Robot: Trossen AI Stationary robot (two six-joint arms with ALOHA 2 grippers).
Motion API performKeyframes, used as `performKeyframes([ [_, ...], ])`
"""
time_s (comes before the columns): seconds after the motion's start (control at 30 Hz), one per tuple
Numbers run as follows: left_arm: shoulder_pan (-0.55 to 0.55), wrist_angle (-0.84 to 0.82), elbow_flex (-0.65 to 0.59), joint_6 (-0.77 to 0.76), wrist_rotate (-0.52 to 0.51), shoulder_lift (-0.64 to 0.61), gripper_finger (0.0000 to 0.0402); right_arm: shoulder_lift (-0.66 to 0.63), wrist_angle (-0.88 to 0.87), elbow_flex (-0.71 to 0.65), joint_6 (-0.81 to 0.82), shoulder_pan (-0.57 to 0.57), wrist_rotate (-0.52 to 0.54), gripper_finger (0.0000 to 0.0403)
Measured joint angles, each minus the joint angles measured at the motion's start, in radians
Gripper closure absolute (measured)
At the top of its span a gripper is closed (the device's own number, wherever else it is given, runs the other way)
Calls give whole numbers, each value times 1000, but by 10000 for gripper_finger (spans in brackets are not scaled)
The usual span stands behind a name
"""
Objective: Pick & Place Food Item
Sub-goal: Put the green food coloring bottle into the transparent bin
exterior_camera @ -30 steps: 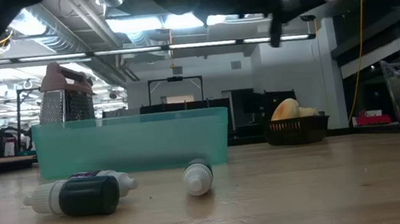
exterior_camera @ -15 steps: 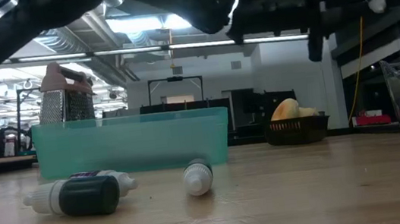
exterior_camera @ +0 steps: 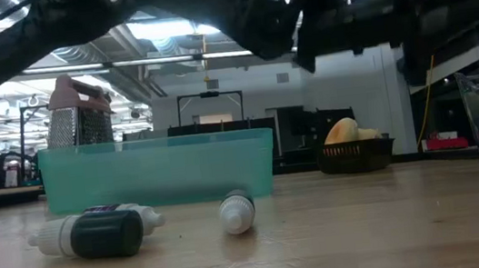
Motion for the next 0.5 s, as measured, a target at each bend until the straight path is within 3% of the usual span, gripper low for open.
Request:
performKeyframes([
  [0.23,-7,12,-1,-36,17,14,315,1,0,0,-1,0,0,209],
  [0.5,-1,19,-1,-72,17,14,217,1,-8,0,-5,0,0,209],
])
